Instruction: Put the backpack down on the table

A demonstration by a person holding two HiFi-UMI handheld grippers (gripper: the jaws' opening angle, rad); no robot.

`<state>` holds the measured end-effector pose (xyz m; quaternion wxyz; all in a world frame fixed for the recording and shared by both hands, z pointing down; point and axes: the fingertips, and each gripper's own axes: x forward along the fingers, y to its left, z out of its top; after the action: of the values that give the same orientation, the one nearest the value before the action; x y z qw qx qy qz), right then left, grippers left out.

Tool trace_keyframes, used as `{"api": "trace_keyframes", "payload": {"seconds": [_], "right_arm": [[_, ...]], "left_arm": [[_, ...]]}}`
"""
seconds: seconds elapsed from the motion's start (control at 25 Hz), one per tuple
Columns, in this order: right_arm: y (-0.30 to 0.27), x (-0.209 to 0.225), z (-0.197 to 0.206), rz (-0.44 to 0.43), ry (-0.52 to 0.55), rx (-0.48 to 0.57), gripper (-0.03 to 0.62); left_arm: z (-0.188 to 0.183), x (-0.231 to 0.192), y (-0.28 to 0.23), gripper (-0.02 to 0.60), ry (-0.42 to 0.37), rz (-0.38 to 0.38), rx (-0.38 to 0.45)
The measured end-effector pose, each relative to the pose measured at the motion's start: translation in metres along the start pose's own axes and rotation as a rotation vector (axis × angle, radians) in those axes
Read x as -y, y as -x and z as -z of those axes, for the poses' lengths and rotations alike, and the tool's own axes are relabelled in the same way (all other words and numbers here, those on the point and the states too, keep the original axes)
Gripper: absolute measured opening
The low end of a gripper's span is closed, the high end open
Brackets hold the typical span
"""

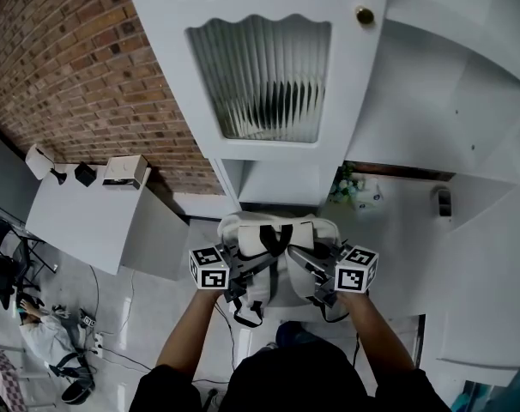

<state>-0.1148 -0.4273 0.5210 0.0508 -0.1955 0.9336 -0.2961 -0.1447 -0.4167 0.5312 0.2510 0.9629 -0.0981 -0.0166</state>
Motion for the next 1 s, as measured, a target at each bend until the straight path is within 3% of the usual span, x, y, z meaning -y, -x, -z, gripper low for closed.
{"api": "trace_keyframes", "payload": {"seconds": [0.24,0.56,1.0], "right_arm": [[-0.004,0.018,0.004,0.043,-0.012,-0.006,0.091],[-0.012,0.049,0.001,0.103,-0.028,-0.006,0.100],[-0.013,0.079,0.011,0.151,-0.052,-0.052,0.113]], "left_arm": [[0.000,-0.021,0.004,0.078,0.045,-0.046,0.024],[-0.006,-0.061,0.015,0.107,0.165,-0.116,0.073],[0.001,-0.080,0.022,0.118,0.180,-0.177,0.050]]}}
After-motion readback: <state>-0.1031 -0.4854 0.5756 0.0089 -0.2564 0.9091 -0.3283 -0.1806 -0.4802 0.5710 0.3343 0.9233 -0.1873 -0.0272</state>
